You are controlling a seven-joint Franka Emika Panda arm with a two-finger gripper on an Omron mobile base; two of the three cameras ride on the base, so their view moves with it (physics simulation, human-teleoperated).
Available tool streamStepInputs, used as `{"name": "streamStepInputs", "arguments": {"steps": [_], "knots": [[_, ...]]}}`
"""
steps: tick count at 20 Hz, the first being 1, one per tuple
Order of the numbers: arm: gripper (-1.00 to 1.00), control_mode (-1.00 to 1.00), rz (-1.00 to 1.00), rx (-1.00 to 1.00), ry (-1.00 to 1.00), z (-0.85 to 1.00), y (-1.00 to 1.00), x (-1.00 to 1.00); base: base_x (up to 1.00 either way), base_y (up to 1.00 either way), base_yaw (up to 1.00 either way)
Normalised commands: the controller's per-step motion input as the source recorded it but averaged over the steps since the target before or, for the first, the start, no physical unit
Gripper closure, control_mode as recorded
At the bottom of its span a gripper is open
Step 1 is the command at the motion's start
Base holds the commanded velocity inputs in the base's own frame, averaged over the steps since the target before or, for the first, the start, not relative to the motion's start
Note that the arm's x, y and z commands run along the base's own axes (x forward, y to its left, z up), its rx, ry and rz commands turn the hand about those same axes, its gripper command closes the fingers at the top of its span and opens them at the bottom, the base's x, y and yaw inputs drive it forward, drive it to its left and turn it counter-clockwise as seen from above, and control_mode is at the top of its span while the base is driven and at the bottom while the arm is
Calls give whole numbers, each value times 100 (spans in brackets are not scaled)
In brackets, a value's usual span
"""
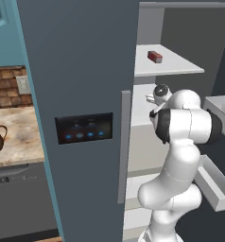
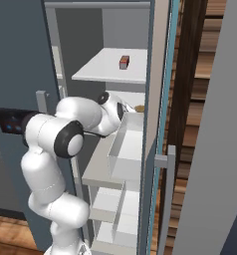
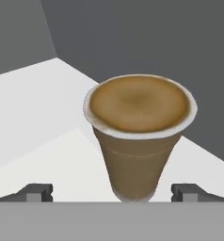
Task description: Move the bar and cup from the second highest shelf to the top shelf to make space. Then, place the pitcher from the counter on the cleared second highest shelf.
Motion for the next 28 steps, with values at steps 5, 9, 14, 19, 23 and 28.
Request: {"name": "streamStepInputs", "arguments": {"steps": [5,9,14,19,23,28], "knots": [[-100,-100,0,0,0,-3,-22,23,0,0,0],[-100,-100,0,0,0,-4,-21,22,0,0,0],[-100,-100,0,0,0,-4,-16,22,0,0,0],[100,-100,0,0,0,-5,-11,23,0,0,0],[100,-100,0,0,0,-10,-6,13,0,0,0],[100,-100,0,0,0,-4,0,0,0,0,0]]}}
